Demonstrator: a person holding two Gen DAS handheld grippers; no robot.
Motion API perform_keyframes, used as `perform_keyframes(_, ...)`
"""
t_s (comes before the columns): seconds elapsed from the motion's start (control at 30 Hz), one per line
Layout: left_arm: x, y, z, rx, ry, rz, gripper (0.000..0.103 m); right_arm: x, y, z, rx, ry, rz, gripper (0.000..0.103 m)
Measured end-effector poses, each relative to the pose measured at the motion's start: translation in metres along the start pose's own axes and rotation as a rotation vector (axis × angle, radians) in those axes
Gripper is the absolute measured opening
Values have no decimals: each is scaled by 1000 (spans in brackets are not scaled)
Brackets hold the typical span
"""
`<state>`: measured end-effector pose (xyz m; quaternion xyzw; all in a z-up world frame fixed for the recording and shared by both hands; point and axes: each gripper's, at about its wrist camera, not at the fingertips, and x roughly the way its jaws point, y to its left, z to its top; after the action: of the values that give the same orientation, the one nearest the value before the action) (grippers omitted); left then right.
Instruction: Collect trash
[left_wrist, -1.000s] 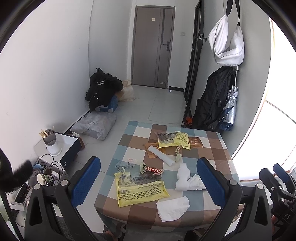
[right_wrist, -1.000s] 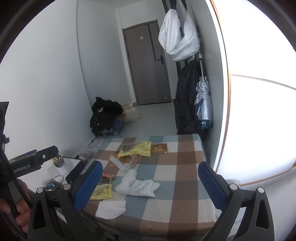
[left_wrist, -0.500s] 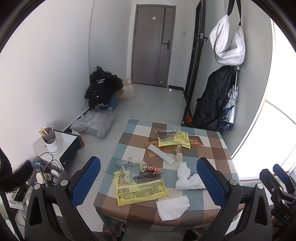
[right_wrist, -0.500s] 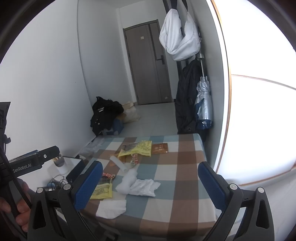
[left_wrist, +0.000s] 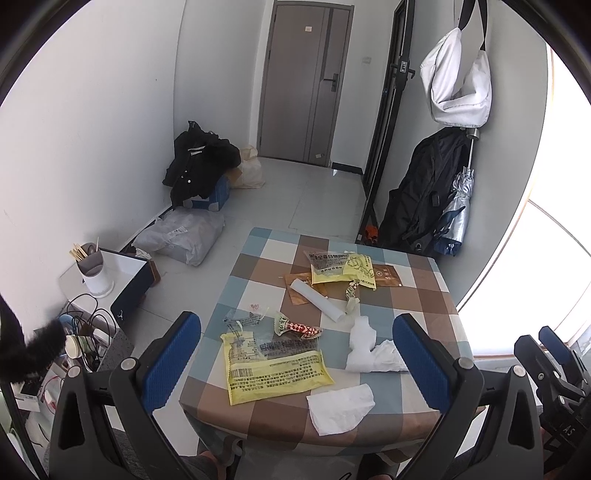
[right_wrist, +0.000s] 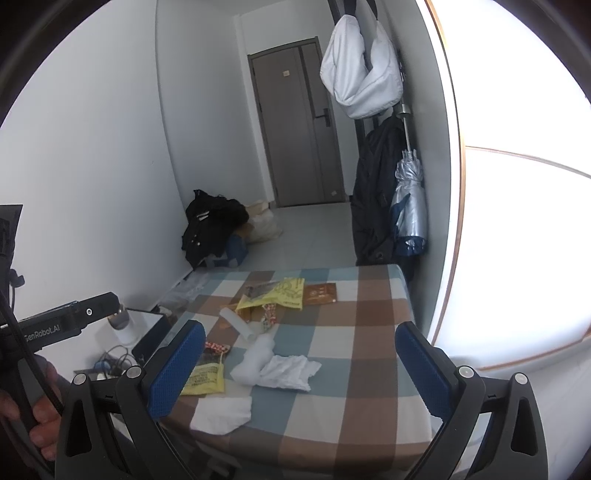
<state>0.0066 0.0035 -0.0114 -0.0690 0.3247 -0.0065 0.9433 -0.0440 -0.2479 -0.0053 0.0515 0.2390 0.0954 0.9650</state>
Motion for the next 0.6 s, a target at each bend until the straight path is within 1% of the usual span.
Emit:
perform_keyframes(0.17,5,0,-1,10,18,6,102,4,-1,-2,-4,3,0,103)
perform_keyframes(0.4,15,2,-1,8,62,14,102,22,-5,-7,18,44,6,103)
perform_keyframes(0.5,23,4,-2,9,100,18,102,34,-6,-10,28,68,10,103)
perform_keyframes(0.6,37,11,-2,9,169,22,102,45,-5,-10,35,92,19,103)
